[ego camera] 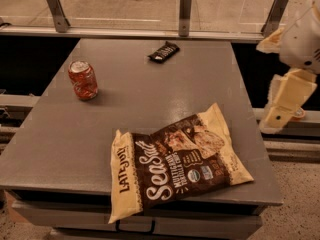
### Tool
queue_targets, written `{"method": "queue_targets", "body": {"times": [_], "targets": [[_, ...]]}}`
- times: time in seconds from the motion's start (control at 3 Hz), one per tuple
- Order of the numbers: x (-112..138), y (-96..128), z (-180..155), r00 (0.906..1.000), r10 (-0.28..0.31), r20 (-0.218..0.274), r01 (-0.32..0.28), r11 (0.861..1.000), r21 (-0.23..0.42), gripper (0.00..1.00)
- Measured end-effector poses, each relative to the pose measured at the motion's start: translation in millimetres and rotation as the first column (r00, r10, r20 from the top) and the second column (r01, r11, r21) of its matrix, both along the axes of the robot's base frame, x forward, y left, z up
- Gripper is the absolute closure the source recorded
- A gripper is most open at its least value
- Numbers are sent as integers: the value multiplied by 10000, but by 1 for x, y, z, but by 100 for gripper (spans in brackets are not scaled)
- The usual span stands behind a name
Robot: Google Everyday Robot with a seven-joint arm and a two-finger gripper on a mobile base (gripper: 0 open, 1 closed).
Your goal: Knock coke can over
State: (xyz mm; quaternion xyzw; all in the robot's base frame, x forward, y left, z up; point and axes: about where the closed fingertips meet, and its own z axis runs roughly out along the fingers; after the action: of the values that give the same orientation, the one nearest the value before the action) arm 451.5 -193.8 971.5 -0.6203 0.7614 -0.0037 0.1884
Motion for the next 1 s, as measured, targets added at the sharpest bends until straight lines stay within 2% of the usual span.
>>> {"method": "queue_targets", "body": {"times": [0.33, 0.67, 1.0], "targets": [[23, 77, 2, 9831, 1733, 588, -1806, 9705, 1594, 0], [21, 178, 31, 9321, 3299, 1496, -3613, 8766, 3180, 0], [21, 178, 31, 9320, 3300, 1498, -3614, 8765, 3180, 0]]}}
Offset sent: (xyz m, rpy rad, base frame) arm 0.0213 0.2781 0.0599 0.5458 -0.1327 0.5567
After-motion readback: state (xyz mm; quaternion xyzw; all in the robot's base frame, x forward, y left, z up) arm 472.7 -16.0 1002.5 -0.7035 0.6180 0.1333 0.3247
